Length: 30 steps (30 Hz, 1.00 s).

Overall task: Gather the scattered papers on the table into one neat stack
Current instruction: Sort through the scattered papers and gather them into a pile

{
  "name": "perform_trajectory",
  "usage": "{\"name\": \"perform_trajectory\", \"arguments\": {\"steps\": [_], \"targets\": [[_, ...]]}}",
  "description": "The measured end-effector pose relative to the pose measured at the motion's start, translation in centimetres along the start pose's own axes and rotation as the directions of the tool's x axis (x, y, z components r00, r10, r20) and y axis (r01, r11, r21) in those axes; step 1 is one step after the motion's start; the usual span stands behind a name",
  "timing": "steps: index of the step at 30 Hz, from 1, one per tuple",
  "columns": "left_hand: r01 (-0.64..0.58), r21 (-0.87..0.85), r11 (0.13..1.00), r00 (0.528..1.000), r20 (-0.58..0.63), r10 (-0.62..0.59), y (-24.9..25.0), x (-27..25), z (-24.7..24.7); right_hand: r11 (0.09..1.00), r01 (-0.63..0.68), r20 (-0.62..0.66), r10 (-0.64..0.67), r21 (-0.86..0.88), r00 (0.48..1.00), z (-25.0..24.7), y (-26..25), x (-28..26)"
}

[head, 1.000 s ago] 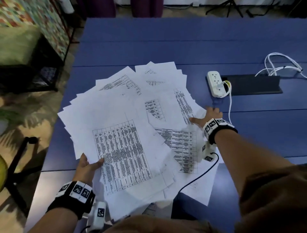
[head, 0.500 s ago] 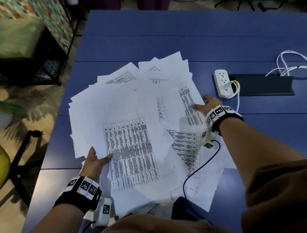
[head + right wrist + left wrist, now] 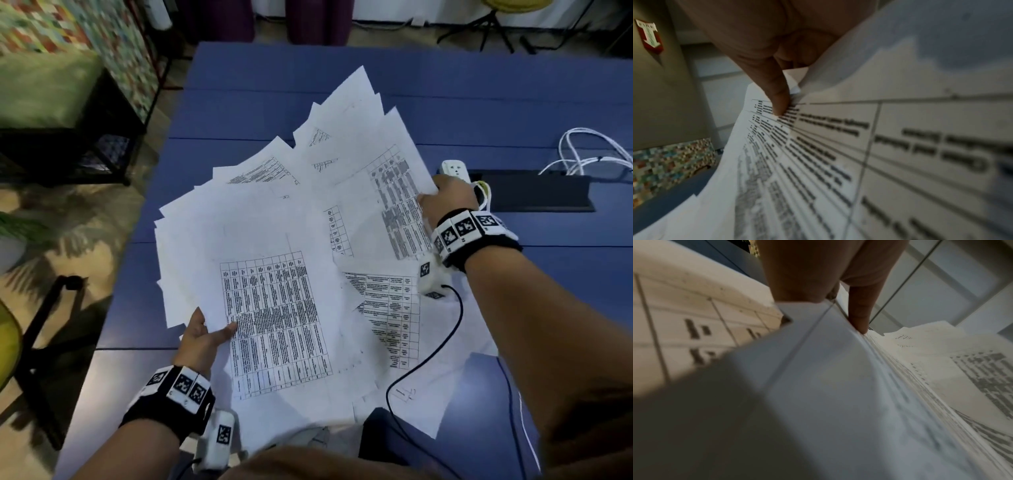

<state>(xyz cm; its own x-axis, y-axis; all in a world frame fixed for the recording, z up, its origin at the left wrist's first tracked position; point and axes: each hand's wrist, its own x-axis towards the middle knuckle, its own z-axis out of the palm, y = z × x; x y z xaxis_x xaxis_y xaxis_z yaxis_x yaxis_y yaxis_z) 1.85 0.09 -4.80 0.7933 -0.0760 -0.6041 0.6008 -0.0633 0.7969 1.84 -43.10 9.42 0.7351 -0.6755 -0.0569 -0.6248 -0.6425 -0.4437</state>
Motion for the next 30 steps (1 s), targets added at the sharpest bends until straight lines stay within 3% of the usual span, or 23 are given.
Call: {"name": "perform_trajectory", "arguments": {"steps": [6,11,14,17,20,25,27,30], "targets": [[0.020,0.038,0.999,0.999,0.024,-0.021,0.0,0.6,-0.3,0.995,0.095,-0.197,-0.089,0.018,0.976,-5.1,-2.3,-1.2],[0.021,0.052,0.998,0.999,0.040,-0.023,0.3,0.4,-0.3,0.967,0.233,-0.455,-0.161,0.106,0.876,-9.8,-6.0,-3.4],[0.030,0.079,0.996,0.999,0.039,-0.033,0.2,0.4,-0.4,0.915,0.346,-0.572,-0.174,0.208,0.802,-12.0,-8.1,-4.7],[0.050,0.102,0.994,0.998,0.040,-0.054,0.9,-0.2,0.1,0.797,0.446,-0.585,-0.147,0.408,0.798,-13.0,-9.3,-5.1],[0.066,0.106,0.992,0.996,0.055,-0.073,1.0,-0.4,0.2,0.723,0.419,-0.499,-0.118,0.550,0.859,-12.2,-9.6,-5.3],[0.124,-0.033,0.992,0.990,0.066,-0.121,1.8,-1.2,0.3,0.762,0.107,-0.201,0.031,0.639,0.979,-3.5,-6.2,-7.9],[0.143,-0.031,0.989,0.986,0.085,-0.140,2.2,-1.6,0.5,0.769,-0.028,-0.027,0.059,0.638,0.998,0.8,-4.7,-9.6],[0.274,-0.148,0.950,0.954,0.171,-0.248,2.2,-1.6,0.2,0.834,-0.232,0.207,0.145,0.500,0.967,6.4,-3.2,-12.8]]}}
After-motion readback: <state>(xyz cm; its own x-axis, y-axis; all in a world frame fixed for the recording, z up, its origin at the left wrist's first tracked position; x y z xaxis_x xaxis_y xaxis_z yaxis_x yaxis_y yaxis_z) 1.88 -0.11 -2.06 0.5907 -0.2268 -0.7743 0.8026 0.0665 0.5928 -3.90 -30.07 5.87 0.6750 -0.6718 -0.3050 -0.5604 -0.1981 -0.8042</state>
